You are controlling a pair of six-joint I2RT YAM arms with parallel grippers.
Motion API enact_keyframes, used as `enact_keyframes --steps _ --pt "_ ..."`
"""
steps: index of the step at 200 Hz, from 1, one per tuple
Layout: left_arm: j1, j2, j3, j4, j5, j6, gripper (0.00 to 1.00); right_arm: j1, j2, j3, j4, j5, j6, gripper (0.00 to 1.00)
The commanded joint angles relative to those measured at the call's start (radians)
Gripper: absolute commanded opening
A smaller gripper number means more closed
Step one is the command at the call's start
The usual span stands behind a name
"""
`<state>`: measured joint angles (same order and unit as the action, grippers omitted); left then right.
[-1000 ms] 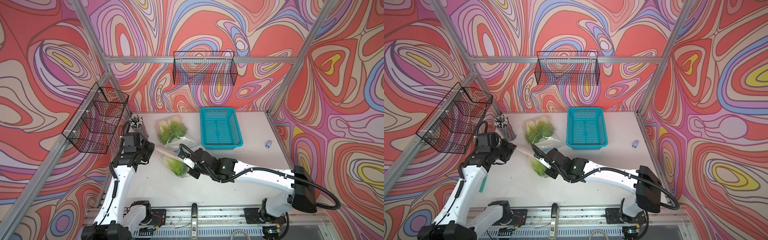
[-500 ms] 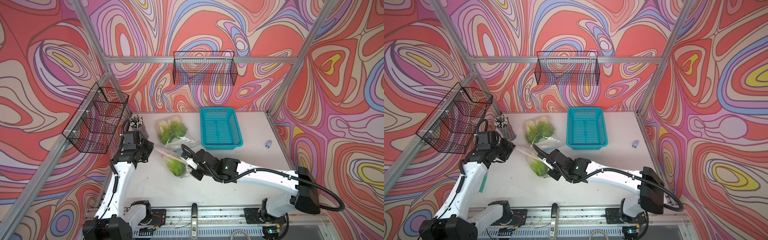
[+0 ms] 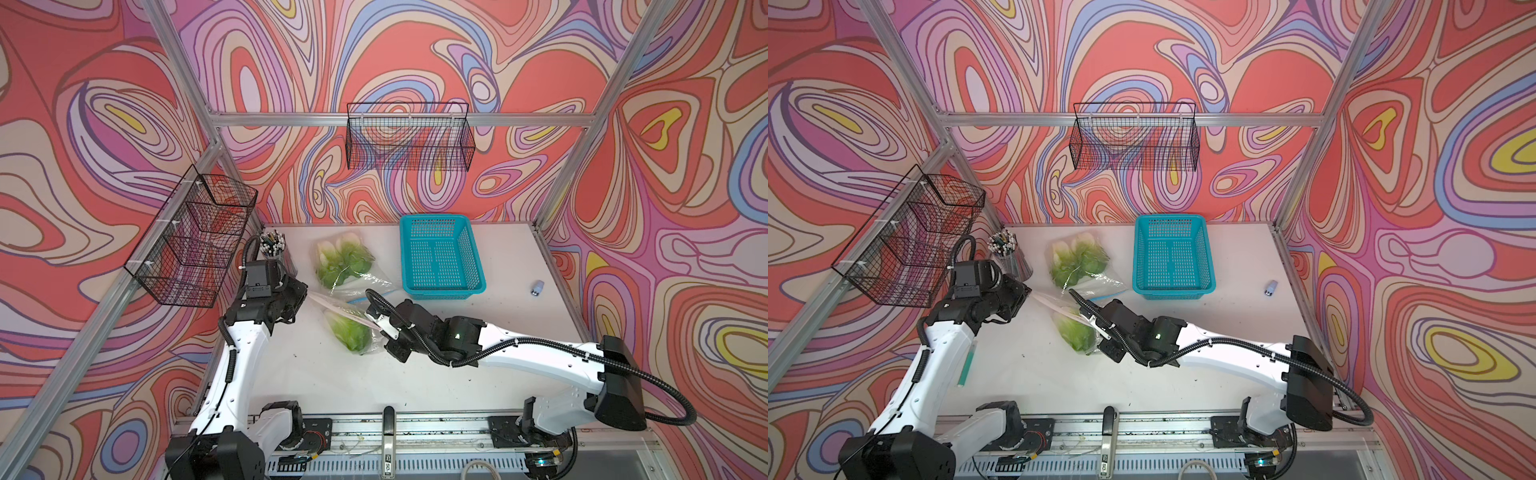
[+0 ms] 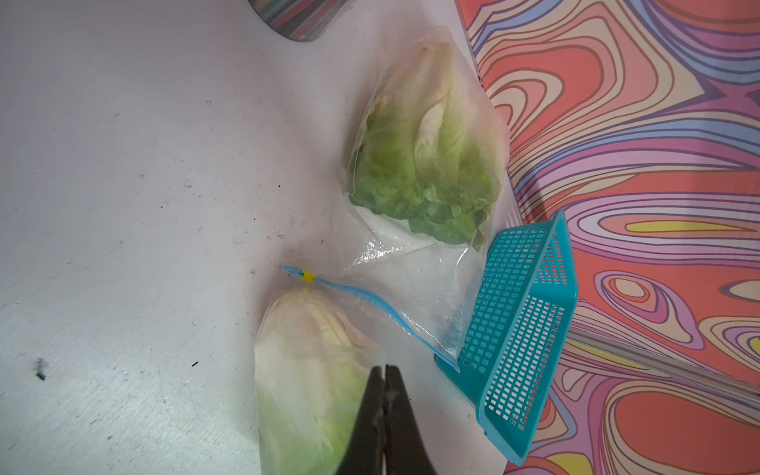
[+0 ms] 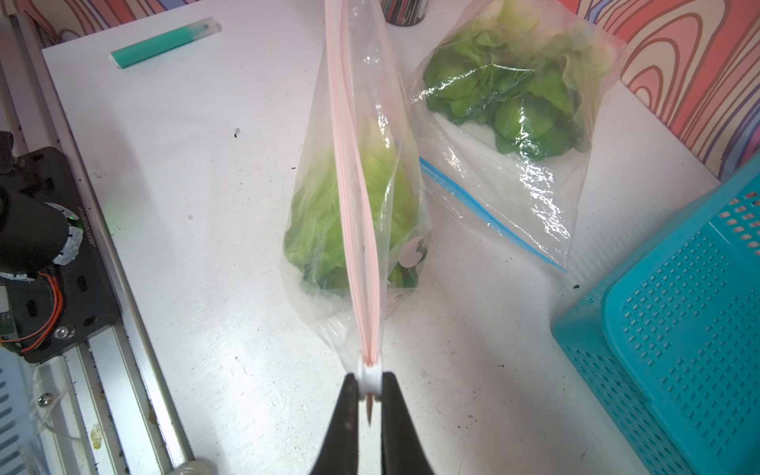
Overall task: Open the zip-top bag and take out the chinese cabbages
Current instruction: Unzip the zipper on the zipper food storage bag.
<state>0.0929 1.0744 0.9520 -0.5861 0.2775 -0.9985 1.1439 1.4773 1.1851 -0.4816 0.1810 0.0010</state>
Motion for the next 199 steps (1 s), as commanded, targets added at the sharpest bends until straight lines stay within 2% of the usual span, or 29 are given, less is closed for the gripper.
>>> enact_keyframes --steps 1,39,69,100,165,184,199 --pt "0.013 -0.040 -0.020 0.010 0.022 -0.007 0.00 -0.005 0.031 0.017 0.013 -0.016 -0.021 0.00" --pt "0.011 -0.090 -0.063 0.001 0.052 -0.030 0.00 -0.005 0.066 0.048 0.075 -0.015 -0.073 0.00" --pt "0.007 -0.123 -0.088 -0.022 0.074 -0.043 0.00 -0.005 0.081 0.063 0.128 0.034 -0.110 0.00" --pt "0.006 -0.171 -0.073 -0.087 0.041 -0.019 0.00 -0.005 0.087 0.070 0.152 0.062 -0.169 0.00" --pt "0.007 -0.222 0.109 -0.293 -0.142 0.147 0.50 -0.034 0.083 0.071 0.162 0.035 -0.309 0.00" --pt "0.007 -0.208 0.150 -0.304 -0.150 0.237 0.53 -0.060 0.082 0.077 0.155 -0.026 -0.337 0.00" --pt "0.006 -0.181 0.186 -0.273 -0.084 0.344 0.51 -0.084 0.084 0.088 0.141 -0.087 -0.354 0.00"
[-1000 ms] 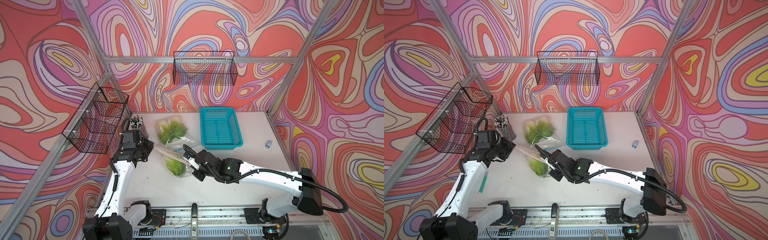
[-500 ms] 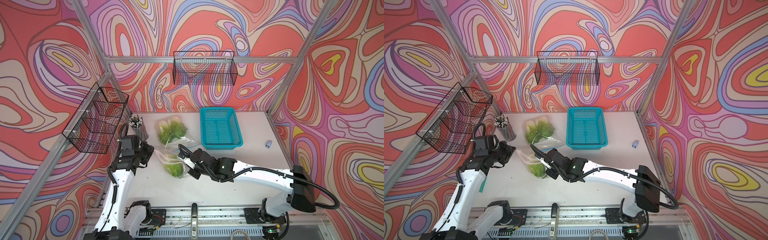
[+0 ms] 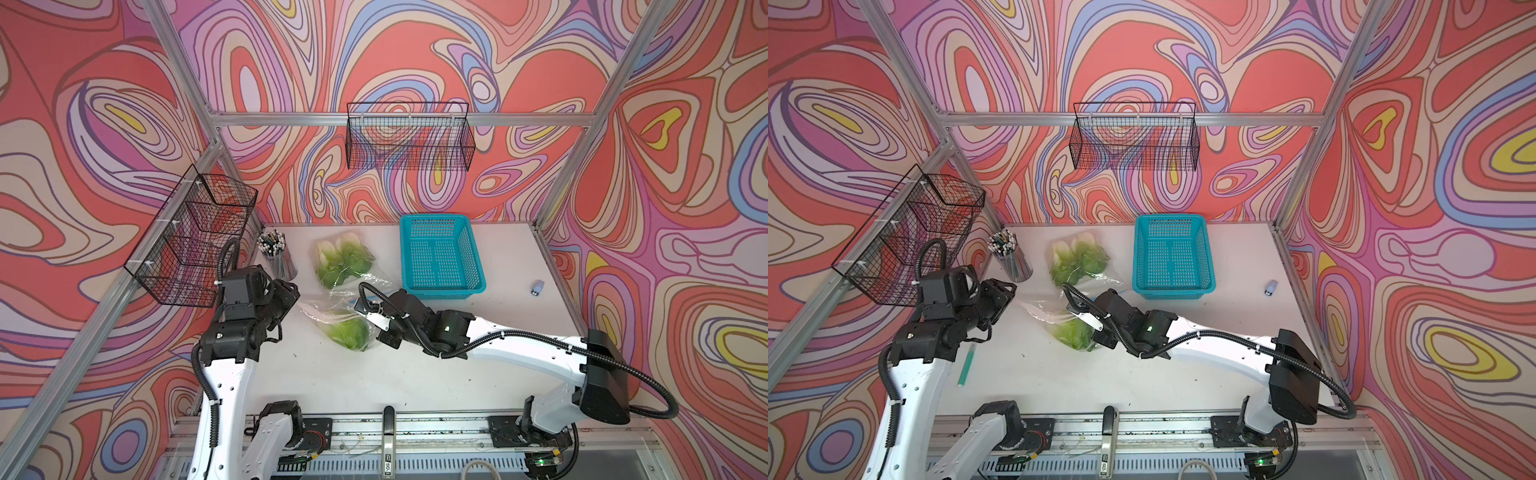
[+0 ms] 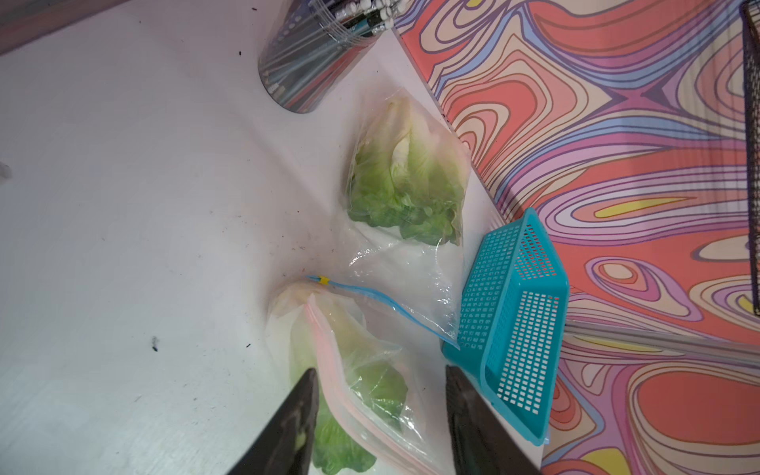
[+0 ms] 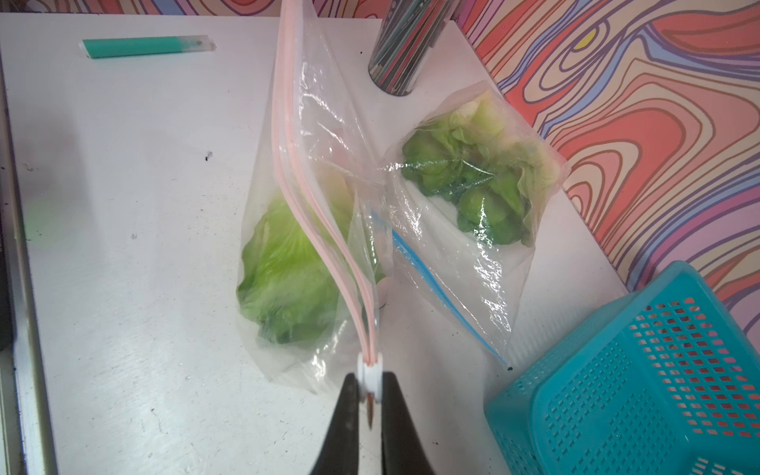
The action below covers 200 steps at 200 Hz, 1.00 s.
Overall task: Open the zip-top bag and take out the chinese cabbages
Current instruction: Unzip the zipper on the zipper food storage bag, then adjust the zipper food storage bag at the center of the board.
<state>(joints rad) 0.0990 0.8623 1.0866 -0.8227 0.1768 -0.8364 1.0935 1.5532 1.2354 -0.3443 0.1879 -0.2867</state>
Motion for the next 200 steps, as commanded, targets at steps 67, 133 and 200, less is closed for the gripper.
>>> enact_keyframes --steps 67,133,200 --pt "-0.082 0.205 0.175 0.026 0.329 0.613 0.45 -0.135 0.049 0.091 -0.011 -0.279 -0.088 0.00" --pt "-0.328 0.332 0.238 -0.040 0.145 0.933 0.50 -0.227 0.118 0.156 -0.036 -0.436 -0.083 0.00" --pt "-0.346 0.406 0.236 0.005 0.134 1.003 0.49 -0.285 0.153 0.178 -0.041 -0.495 -0.068 0.00"
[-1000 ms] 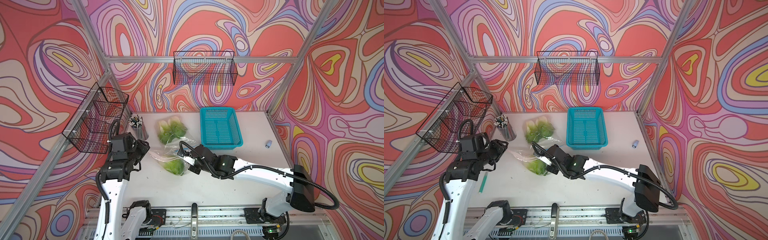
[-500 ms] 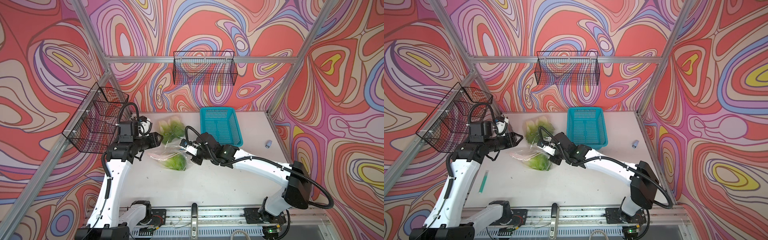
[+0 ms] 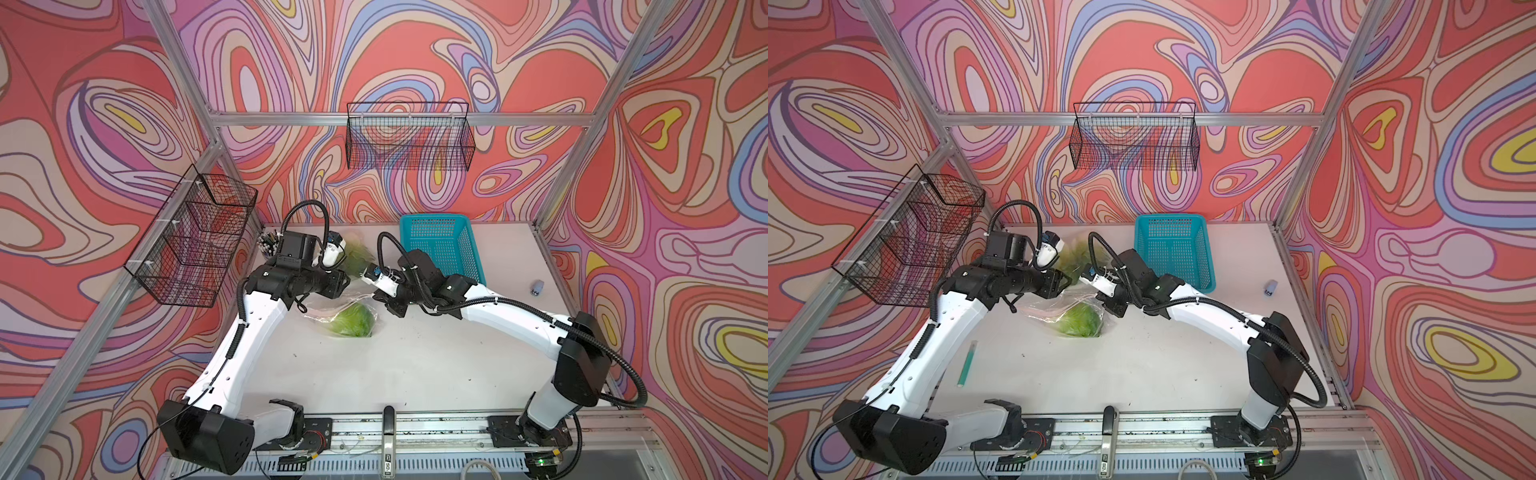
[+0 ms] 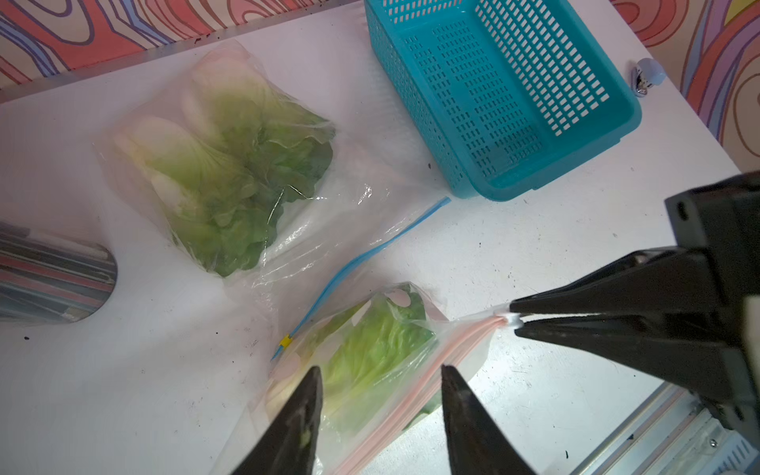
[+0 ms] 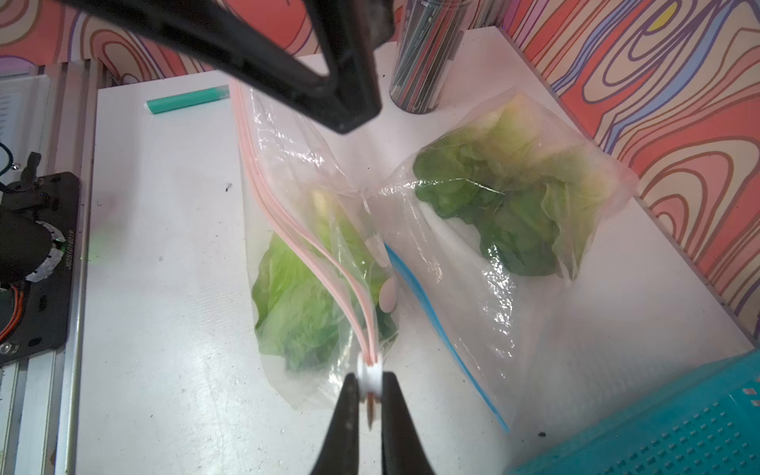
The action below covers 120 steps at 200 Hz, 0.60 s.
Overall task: Open the zip-top bag and take out the chinese cabbages
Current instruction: Adjust the zipper food storage bag at the center of the board.
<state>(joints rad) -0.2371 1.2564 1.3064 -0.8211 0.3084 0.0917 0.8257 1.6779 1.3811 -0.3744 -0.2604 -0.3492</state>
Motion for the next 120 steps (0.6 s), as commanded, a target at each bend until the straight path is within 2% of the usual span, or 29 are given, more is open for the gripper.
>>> enact_keyframes --steps 1,62,120 --pt "-0.010 0.014 0.018 0.004 0.003 0.076 0.49 -0.020 0.029 0.034 -0.011 -0.047 -0.006 0.00" --pt "-0.019 0.058 0.009 -0.014 -0.026 0.151 0.49 -0.070 0.050 0.047 -0.011 -0.081 -0.001 0.00" --pt "-0.021 0.084 0.004 -0.012 -0.049 0.194 0.53 -0.104 0.077 0.089 -0.033 -0.116 -0.004 0.00"
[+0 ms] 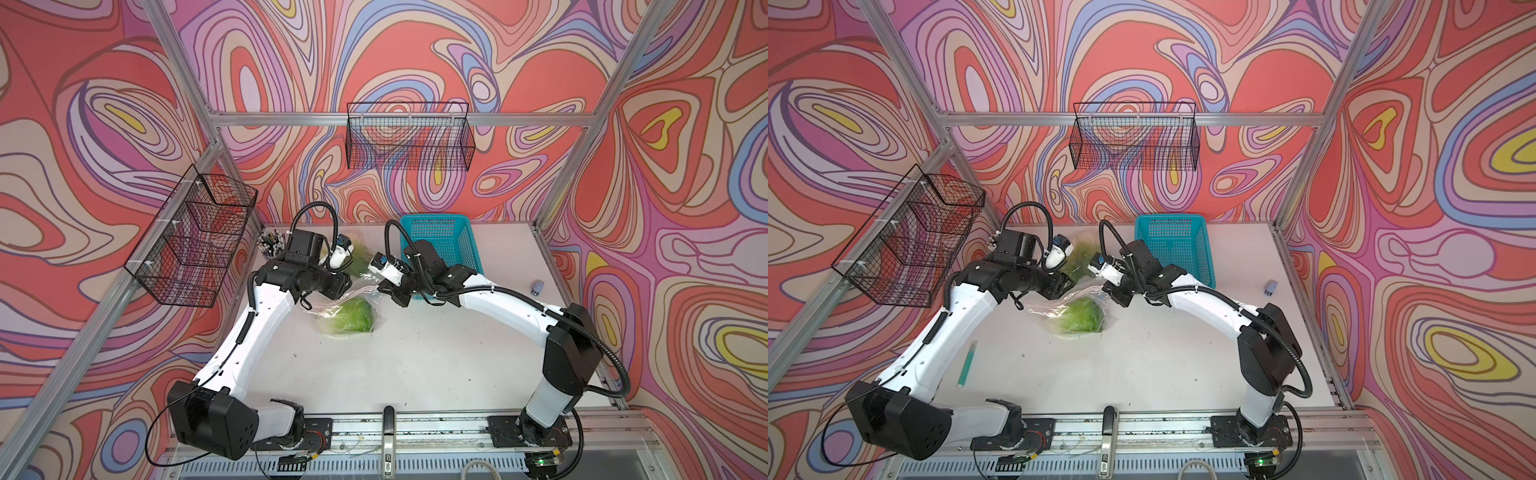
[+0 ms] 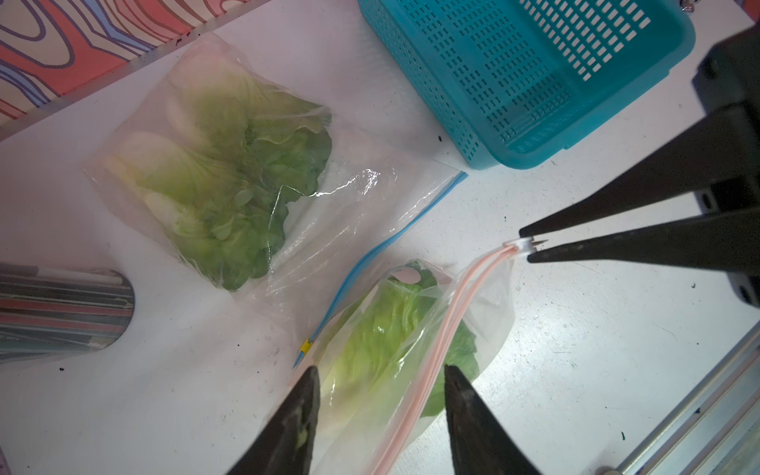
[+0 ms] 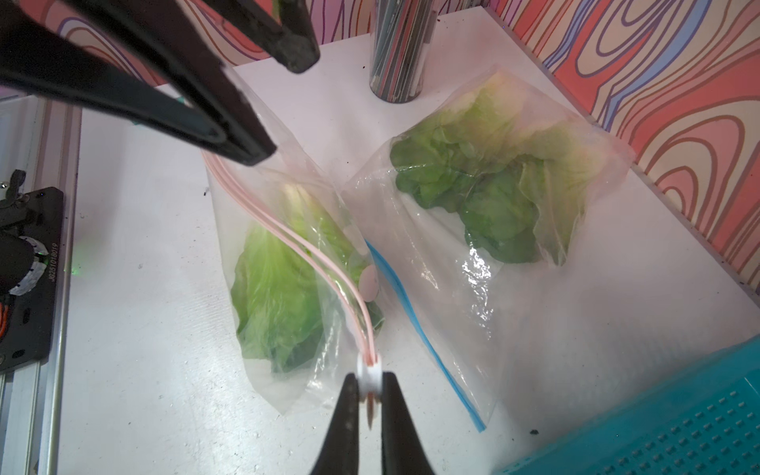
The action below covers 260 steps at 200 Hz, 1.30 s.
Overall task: Open the zip-top bag and take out the chinese cabbages
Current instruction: Adjust the zipper food storage bag at the center of the board.
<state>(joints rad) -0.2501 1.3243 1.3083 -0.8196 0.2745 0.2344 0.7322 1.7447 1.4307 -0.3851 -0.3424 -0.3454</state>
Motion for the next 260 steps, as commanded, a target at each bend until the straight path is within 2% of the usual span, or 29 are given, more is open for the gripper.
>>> enact_keyframes --steps 1,40,62,74,96,121,245,260 --pt "-0.007 0.016 0.003 -0.014 -0.016 0.053 0.53 -0.011 0.023 0.040 -0.022 -0.034 -0.007 0.00" --pt "-0.008 -0.002 -0.011 -0.047 -0.138 0.094 0.56 -0.023 0.044 0.048 -0.034 -0.038 -0.007 0.00" --pt "-0.008 -0.035 -0.038 -0.050 -0.194 0.121 0.61 -0.033 0.048 0.049 -0.035 -0.040 -0.010 0.00" --pt "-0.009 -0.053 -0.053 -0.047 -0.202 0.128 0.68 -0.036 0.052 0.052 -0.037 -0.045 -0.009 0.00" --pt "-0.008 -0.079 -0.077 -0.045 -0.193 0.140 0.74 -0.044 0.065 0.064 -0.044 -0.056 -0.012 0.00" --pt "-0.009 -0.091 -0.096 -0.032 -0.199 0.148 0.75 -0.047 0.076 0.075 -0.046 -0.065 -0.011 0.00" --pt "-0.009 -0.051 -0.115 -0.042 -0.166 0.184 0.68 -0.060 0.090 0.080 -0.051 -0.082 -0.009 0.00" --pt "-0.010 -0.051 -0.119 -0.041 -0.163 0.189 0.65 -0.062 0.091 0.082 -0.050 -0.083 -0.010 0.00"
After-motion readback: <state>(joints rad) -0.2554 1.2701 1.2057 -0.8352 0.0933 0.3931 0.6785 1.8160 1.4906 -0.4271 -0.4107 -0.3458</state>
